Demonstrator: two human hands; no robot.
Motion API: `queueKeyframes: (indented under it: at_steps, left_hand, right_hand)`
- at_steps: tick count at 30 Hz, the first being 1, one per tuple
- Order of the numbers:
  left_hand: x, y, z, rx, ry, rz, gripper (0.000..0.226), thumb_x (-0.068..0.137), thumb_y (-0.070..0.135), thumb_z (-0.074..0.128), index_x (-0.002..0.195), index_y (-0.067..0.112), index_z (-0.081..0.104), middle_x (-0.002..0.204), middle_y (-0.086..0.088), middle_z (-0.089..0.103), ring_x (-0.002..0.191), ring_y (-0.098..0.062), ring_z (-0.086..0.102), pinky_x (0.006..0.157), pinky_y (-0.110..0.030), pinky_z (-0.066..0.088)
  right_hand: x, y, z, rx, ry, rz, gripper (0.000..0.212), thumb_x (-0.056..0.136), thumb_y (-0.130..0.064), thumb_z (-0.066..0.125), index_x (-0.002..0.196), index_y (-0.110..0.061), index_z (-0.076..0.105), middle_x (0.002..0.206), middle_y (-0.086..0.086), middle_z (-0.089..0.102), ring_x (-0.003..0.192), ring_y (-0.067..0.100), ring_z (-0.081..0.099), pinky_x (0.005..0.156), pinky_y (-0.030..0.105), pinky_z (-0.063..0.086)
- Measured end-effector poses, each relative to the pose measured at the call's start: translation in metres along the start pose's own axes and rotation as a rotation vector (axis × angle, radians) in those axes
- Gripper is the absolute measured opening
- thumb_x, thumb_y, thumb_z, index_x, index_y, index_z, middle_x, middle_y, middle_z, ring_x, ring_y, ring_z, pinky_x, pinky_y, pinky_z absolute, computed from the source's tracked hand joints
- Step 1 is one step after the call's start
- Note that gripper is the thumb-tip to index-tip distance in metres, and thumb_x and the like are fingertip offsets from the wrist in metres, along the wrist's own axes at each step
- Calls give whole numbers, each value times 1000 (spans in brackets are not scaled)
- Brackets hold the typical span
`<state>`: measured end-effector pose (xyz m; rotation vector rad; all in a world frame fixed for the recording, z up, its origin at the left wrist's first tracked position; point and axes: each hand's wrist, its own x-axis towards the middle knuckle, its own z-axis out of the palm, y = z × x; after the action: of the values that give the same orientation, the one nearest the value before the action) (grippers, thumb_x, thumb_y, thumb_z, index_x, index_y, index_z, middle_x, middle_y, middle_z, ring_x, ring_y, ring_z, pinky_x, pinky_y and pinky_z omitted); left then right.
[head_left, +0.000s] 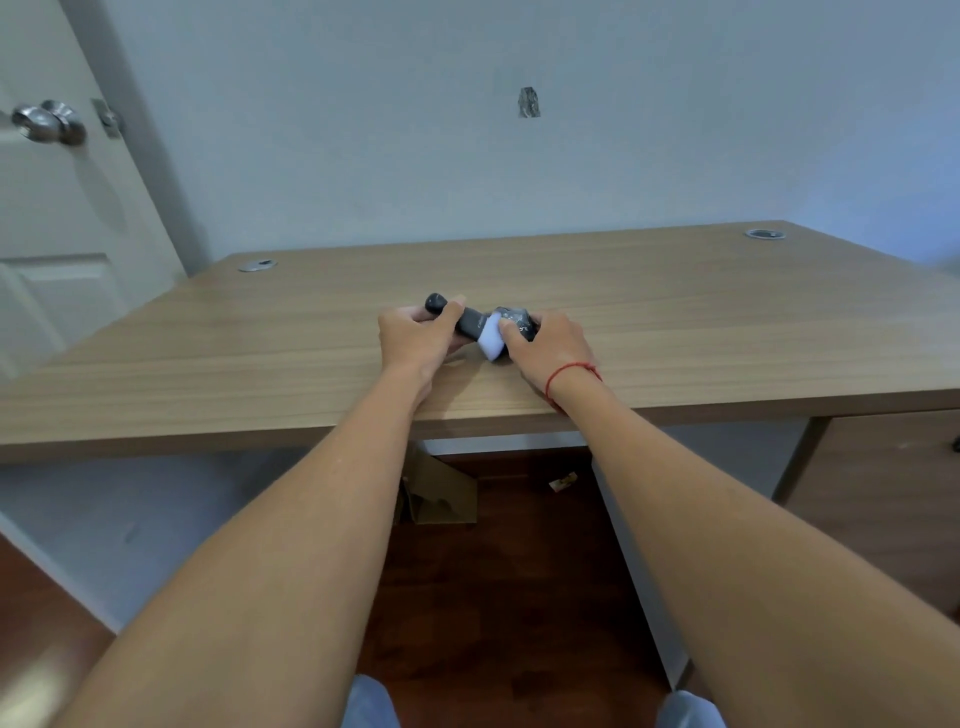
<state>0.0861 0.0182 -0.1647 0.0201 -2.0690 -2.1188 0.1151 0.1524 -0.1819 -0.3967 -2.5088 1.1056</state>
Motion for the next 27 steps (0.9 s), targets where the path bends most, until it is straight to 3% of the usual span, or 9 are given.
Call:
queueKeyframes:
  at_steps: [4,8,12,13,15,18,20,23,27]
  left_hand:
    - [8,-4,5,176,246,95,24,82,24,71,69,5,65,74,-13,69,71,-25,66,68,-32,56]
    - [6,-3,5,195,328,149,23,86,24,67,72,6,62,73,-7,63,71,-20,58,67,-28,47]
    - [0,3,6,182,287,355,24,90,28,62,74,10,59,68,1,60,61,-10,55,54,-7,40]
    - [0,6,7,189,256,402,25,90,29,61,75,8,60,68,1,61,63,-12,56,56,-7,41]
    - [1,11,11,236,161,480,30,89,31,61,79,3,64,73,-4,68,71,-19,63,67,-23,50]
    - [8,9,15,462,50,574,35,87,34,62,78,0,63,77,-12,72,76,-29,67,70,-36,53]
    - [13,4,9,610,78,518,34,88,31,61,70,4,54,73,-14,66,78,-34,64,65,-33,45]
    - [14,6,2,583,118,485,34,89,30,60,65,8,49,65,-9,56,72,-35,59,62,-27,32]
    - [10,22,18,456,45,557,38,89,33,61,69,0,56,68,-16,64,68,-33,57,63,-34,40]
  right_hand:
    - [-6,-3,-1,6,-7,-23,46,87,-54,49,108,-18,69,100,6,71,94,28,66,86,42,55]
    - [-11,-5,-3,4,-17,-35,54,82,-62,49,109,-19,68,102,4,72,99,28,66,89,43,54]
    - [-17,-8,-5,-127,-38,-73,66,72,-74,54,108,-20,65,102,2,70,96,27,65,86,39,55]
    - [-17,-8,-5,-172,-38,-90,63,76,-70,57,110,-17,64,104,3,70,98,27,65,85,37,53]
    - [-16,-7,-6,-216,-28,-104,53,82,-58,62,111,-14,62,106,6,68,100,29,64,78,34,47]
    - [-15,-7,-7,-199,-20,-112,47,83,-55,62,107,-15,62,104,6,69,99,29,64,76,34,46]
    - [-17,-8,-7,-199,-12,-118,50,84,-56,61,110,-13,62,106,7,68,99,28,63,79,35,49]
    - [-17,-9,-7,-205,-10,-112,52,84,-55,62,113,-12,61,108,7,68,101,28,63,81,35,48]
    - [-15,-9,-7,-200,-21,-100,48,83,-55,62,106,-13,62,103,8,69,98,29,64,78,35,48]
